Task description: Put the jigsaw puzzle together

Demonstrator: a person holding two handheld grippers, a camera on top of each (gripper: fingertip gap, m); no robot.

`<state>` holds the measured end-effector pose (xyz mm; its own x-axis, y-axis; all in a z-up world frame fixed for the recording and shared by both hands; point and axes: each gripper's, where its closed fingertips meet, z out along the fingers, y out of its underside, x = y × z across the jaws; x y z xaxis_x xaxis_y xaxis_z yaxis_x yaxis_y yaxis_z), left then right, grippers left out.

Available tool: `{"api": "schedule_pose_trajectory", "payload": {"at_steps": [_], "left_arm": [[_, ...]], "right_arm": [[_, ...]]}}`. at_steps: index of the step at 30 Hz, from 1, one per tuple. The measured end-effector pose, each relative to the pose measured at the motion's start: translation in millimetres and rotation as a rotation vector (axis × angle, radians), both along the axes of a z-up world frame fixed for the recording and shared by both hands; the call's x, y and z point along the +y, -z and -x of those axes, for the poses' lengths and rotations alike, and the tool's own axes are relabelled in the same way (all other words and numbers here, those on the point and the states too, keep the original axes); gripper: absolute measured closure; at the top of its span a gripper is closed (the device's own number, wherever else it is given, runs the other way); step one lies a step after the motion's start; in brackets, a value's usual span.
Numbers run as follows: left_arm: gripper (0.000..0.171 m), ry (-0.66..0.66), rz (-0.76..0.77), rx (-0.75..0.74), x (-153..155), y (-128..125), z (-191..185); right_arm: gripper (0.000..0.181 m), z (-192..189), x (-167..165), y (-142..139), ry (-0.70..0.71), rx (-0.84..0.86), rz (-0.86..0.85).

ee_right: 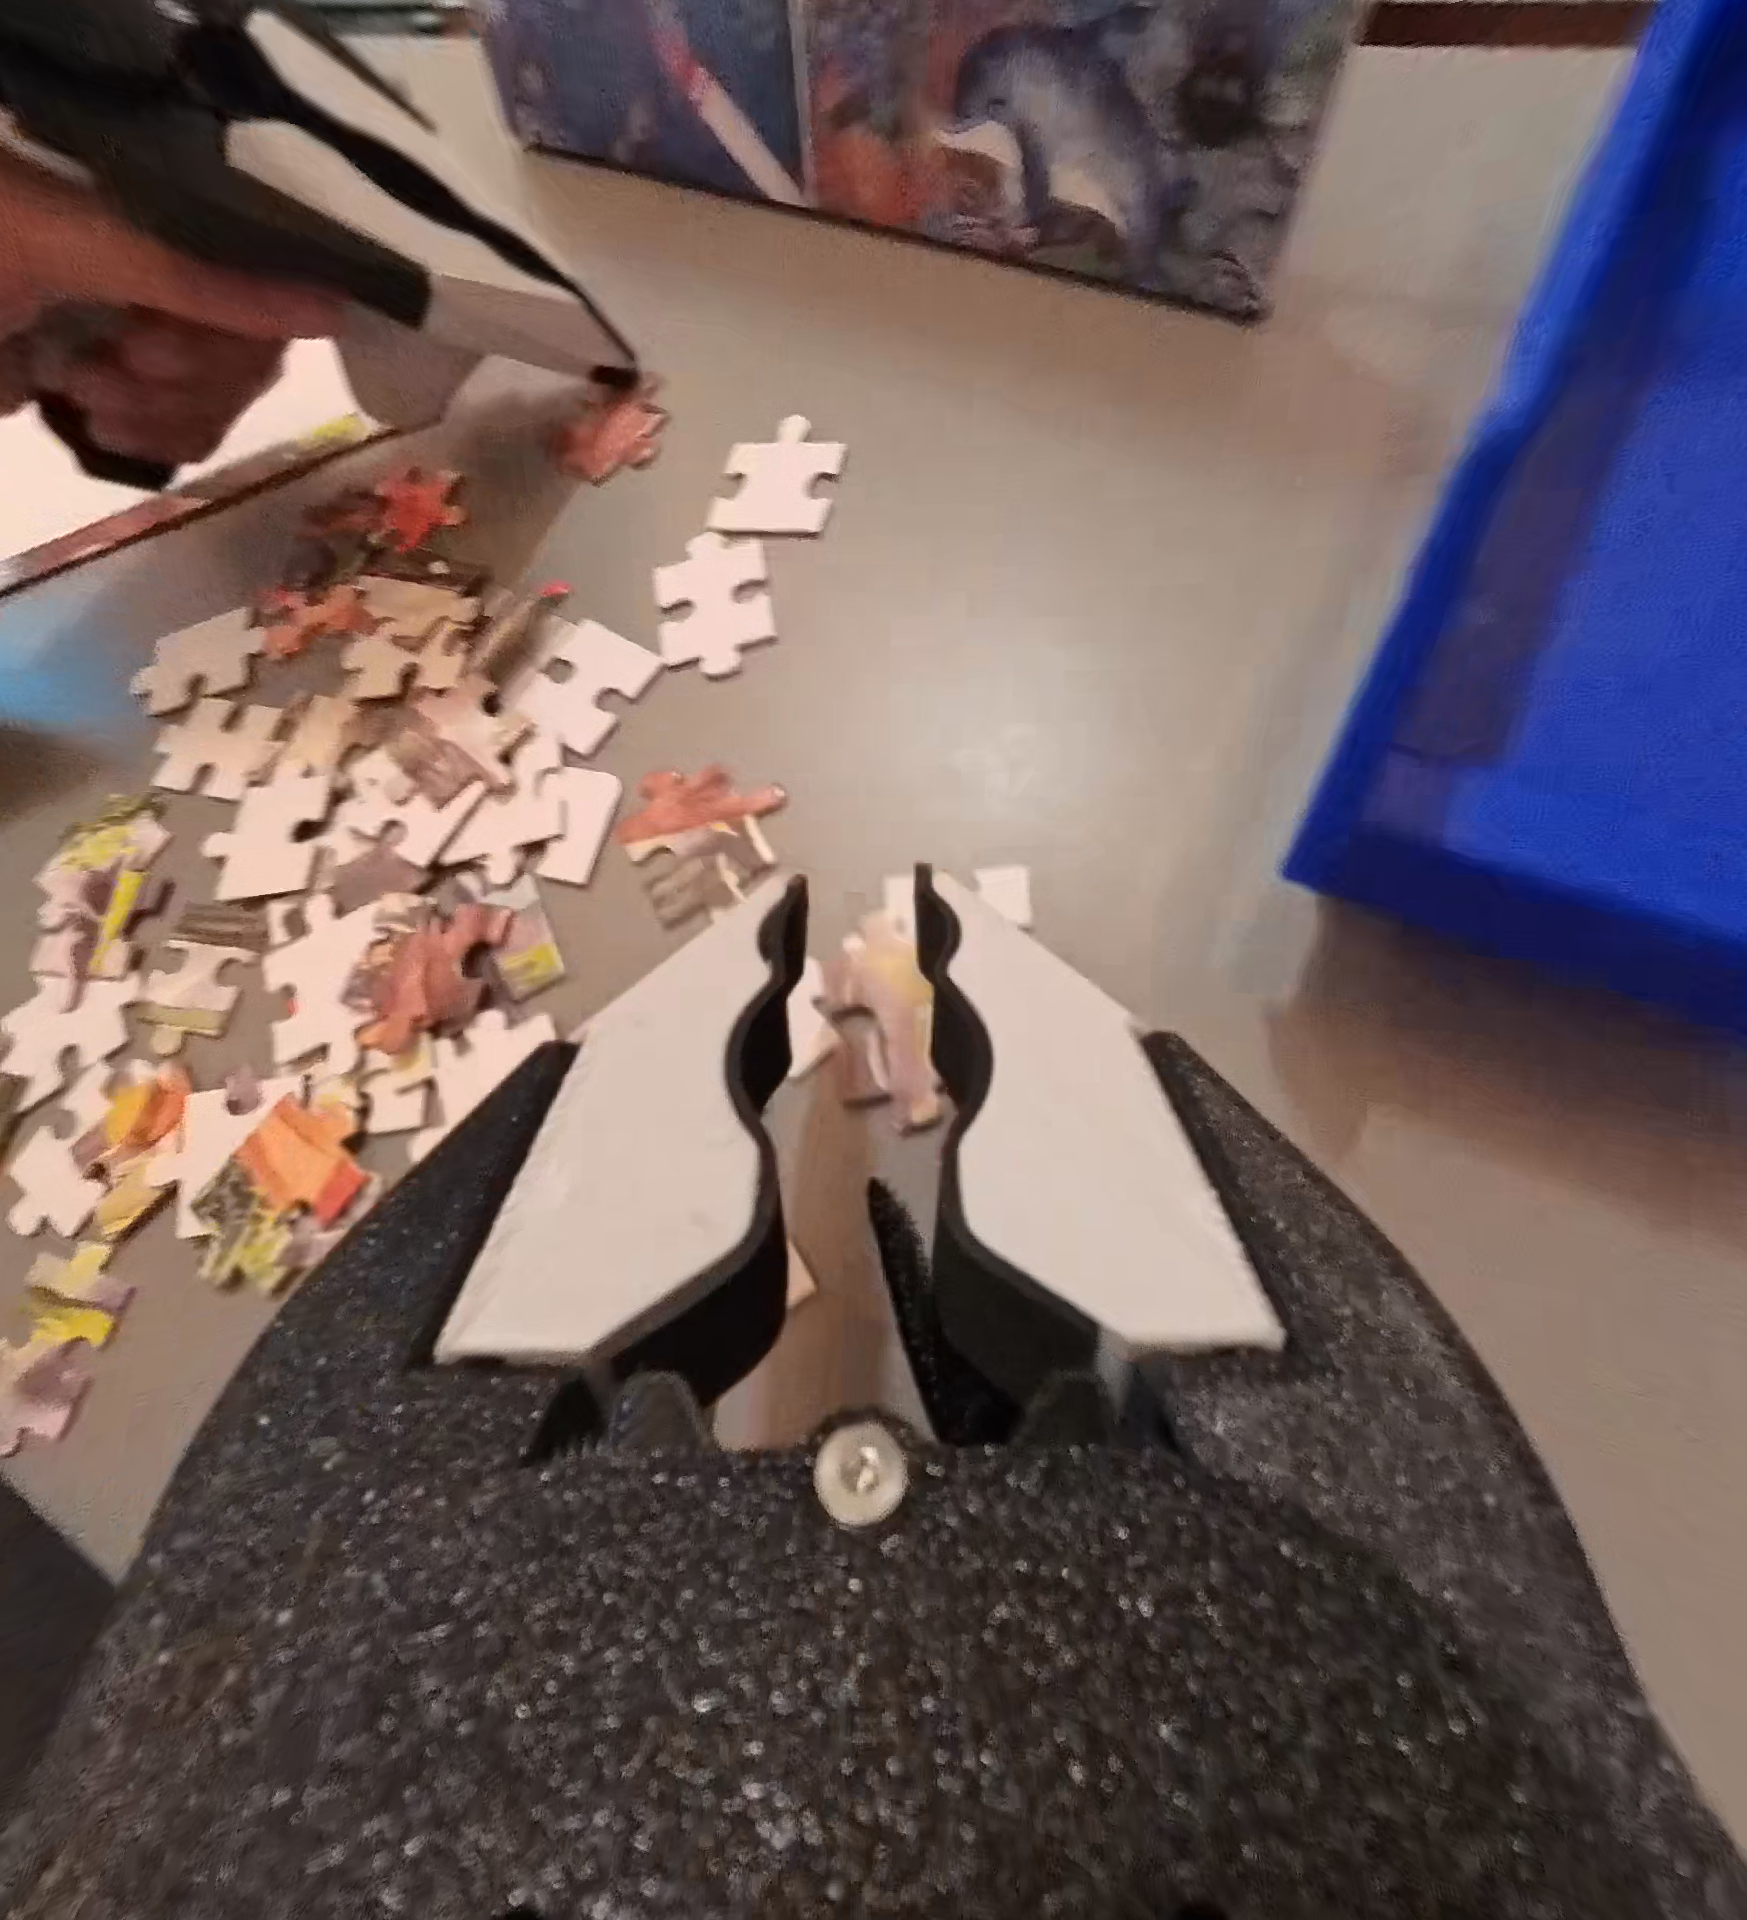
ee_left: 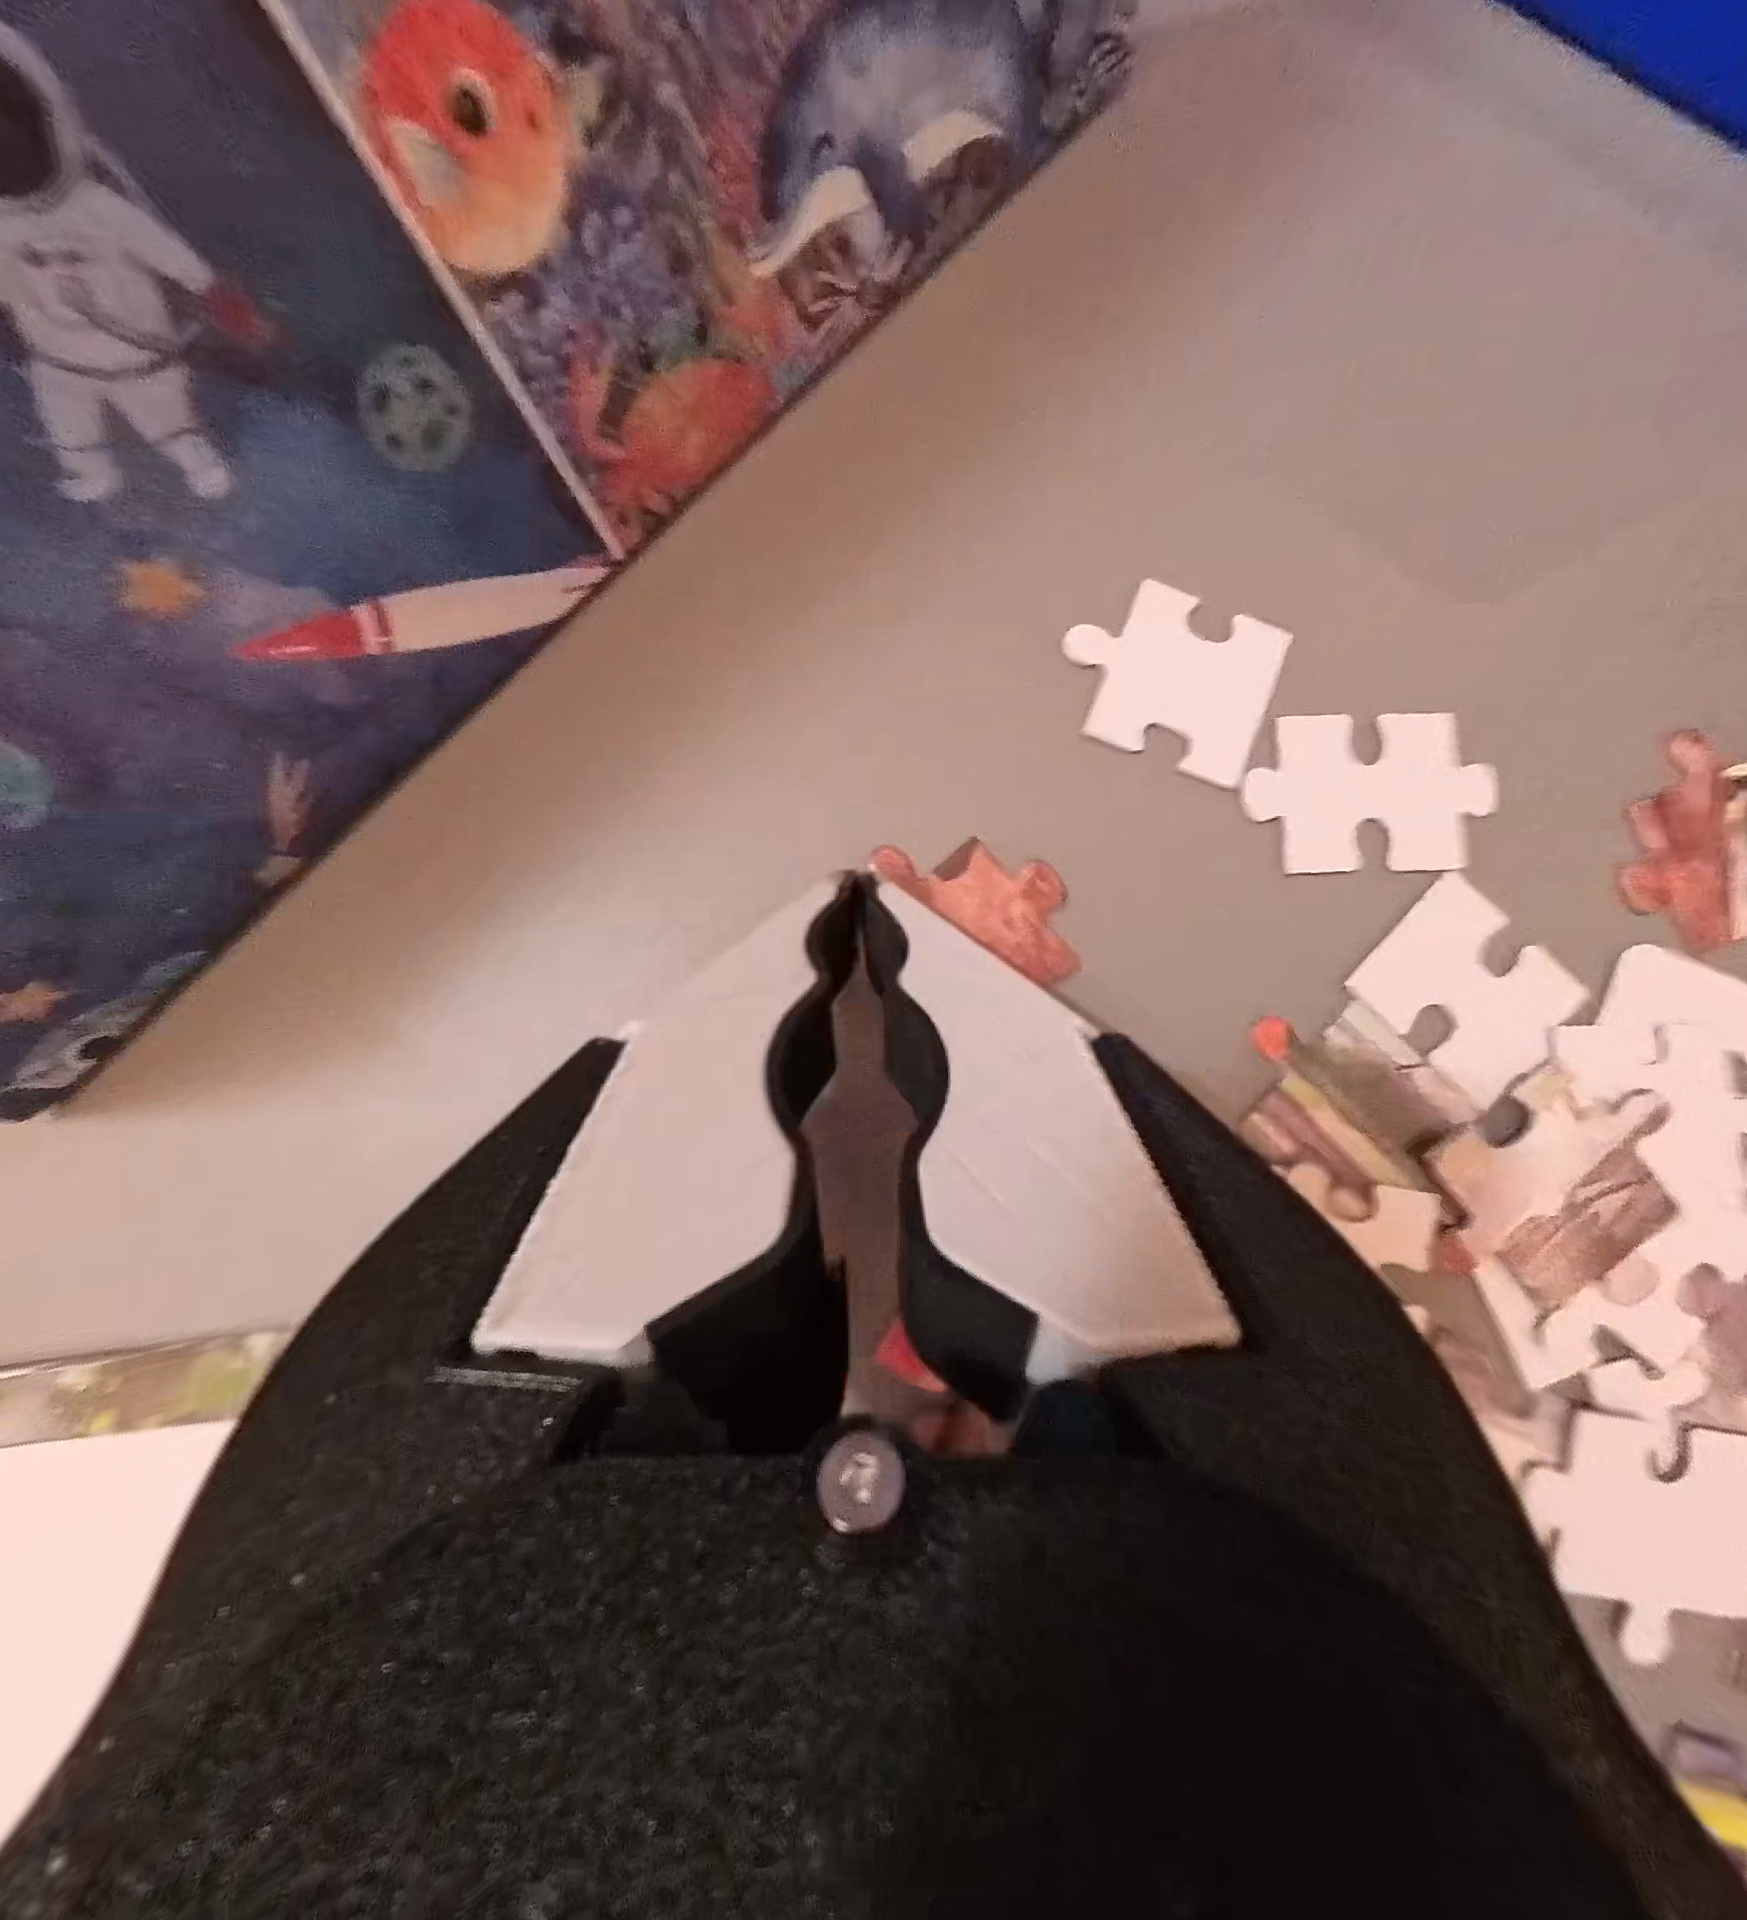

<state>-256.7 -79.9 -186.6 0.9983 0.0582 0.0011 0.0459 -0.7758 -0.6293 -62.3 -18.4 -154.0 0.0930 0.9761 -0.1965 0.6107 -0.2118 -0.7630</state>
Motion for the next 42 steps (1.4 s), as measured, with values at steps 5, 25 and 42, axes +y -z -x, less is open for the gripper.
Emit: {"api": "schedule_pose_trajectory", "payload": {"at_steps": [5, 25, 42], "left_arm": [[0.171, 0.096, -0.006, 0.124, 7, 0, -45], [0.128, 0.310, -0.244, -0.143, -189, -27, -164], [0.096, 0.345, -0.135, -0.065, -152, -5, -178]], "right_arm": [[0.162, -35, 2, 17, 0.029, -0.042, 0.013], [0.132, -8, -143, -31, -0.546, 0.134, 0.227], [0.101, -7, -135, 28, -0.478, -0.092, -0.186]]}}
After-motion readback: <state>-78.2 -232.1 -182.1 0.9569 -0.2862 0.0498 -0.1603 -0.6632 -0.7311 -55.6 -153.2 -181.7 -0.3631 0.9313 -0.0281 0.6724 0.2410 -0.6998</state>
